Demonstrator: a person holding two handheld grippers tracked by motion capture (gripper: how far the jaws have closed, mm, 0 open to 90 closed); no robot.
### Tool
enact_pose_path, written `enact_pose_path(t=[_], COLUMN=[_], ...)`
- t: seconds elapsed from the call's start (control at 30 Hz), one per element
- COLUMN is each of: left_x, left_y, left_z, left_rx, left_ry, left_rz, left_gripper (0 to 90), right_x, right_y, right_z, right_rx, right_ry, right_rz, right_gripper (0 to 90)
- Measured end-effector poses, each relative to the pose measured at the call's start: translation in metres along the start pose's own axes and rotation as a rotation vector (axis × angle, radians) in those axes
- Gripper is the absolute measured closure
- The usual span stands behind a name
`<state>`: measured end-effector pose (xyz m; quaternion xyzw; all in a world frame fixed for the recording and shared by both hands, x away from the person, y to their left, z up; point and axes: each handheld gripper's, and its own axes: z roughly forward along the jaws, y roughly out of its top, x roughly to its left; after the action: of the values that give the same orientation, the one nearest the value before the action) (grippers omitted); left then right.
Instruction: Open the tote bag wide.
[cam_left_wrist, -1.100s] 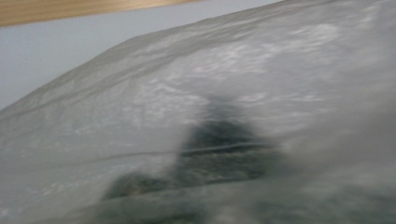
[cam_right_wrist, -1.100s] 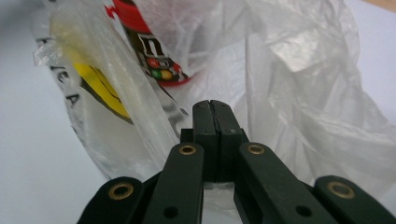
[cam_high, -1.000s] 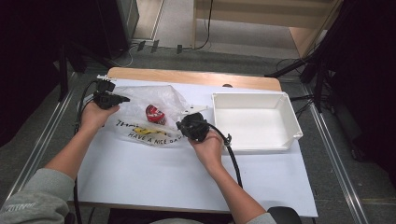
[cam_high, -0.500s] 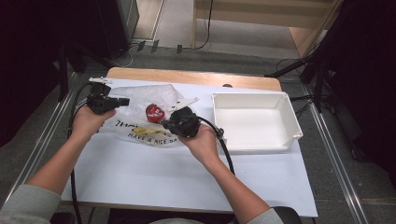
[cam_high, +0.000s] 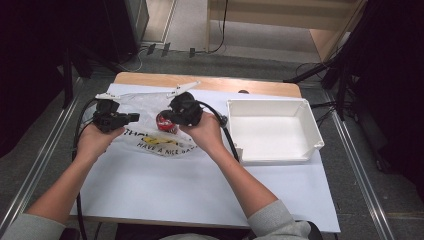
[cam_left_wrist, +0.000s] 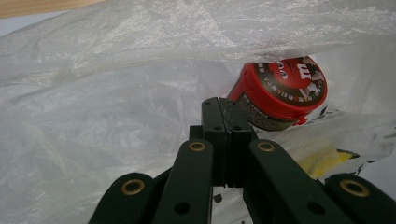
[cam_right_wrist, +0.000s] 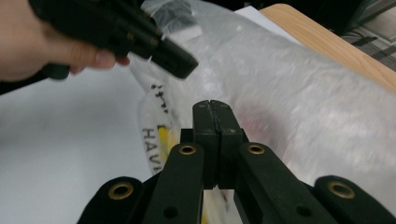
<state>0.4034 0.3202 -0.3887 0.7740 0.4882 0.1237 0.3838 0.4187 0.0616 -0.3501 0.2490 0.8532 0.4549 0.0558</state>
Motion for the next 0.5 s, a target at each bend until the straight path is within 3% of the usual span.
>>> enact_pose_path(t=[0.1,0.23,0.5], left_x=[-0.001,-0.002,-0.001], left_y=[-0.002,-0.007,-0.013], left_z=[0.004,0.009,0.015], left_rx=[-0.003,0.011,0.012], left_ry=[0.000,0.007,0.012], left_rz=[-0.008,-0.007,-0.012], left_gripper=[90.0,90.0,90.0], right_x=[-0.016,-0.032,-0.047], right_y=[0.008,0.011,0.010], right_z=[0.008,0.021,0.037], right_rx=[0.009,0.040,0.055], right_ry=[-0.003,-0.041,-0.057], right_rz=[0.010,0.021,0.050], right_gripper=[90.0,90.0,90.0])
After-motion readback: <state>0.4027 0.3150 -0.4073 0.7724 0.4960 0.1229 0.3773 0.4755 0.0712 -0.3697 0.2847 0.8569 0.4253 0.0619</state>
